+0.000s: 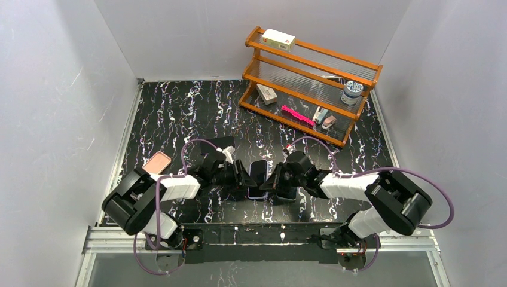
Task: Put the phone into the phone case
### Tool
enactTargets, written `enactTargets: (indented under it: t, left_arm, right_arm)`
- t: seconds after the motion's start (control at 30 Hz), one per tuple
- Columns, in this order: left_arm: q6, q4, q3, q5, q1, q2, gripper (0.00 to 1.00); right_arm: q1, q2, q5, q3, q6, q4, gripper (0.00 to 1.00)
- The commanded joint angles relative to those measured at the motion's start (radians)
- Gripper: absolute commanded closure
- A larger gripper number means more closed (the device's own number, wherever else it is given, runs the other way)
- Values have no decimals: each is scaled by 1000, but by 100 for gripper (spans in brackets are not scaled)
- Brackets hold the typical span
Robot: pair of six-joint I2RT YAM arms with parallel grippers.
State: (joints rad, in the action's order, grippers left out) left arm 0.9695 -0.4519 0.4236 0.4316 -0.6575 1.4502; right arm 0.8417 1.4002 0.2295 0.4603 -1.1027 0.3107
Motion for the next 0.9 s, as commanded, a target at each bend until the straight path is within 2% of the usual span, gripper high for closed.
enactTargets:
  t: [0.0,0.2,0.4,0.47,0.57,0.6,0.7,0.77,0.87]
  left_arm:
    - [10,-30,-46,-2,-26,-65,53]
    - [15,-16,-63,-33,-25,-126,54]
    - [35,10,-71,-44,-25,-172,56]
    - [47,99,-62,-83,-26,-210,58]
    - [21,314,7,-164,-26,-240,60]
    - [11,350,26,-177,-26,-244,58]
    - [-8,431,85,-221,-22,-251,57]
    - [-11,445,109,-237,-14,-244,57]
    - [-9,446,129,-217,12,-224,57]
  right_arm:
    - [16,75,77,19,40,6,99]
    - [13,78,106,68,114,-67,99]
    - [14,91,179,62,129,-47,99]
    - [14,114,214,61,136,-43,99]
    - [13,120,219,100,186,-130,99]
    - [14,114,214,113,194,-158,97]
    - [13,71,172,139,204,-234,80]
    - [13,49,150,163,213,-283,70]
    - [11,35,135,202,227,-362,61]
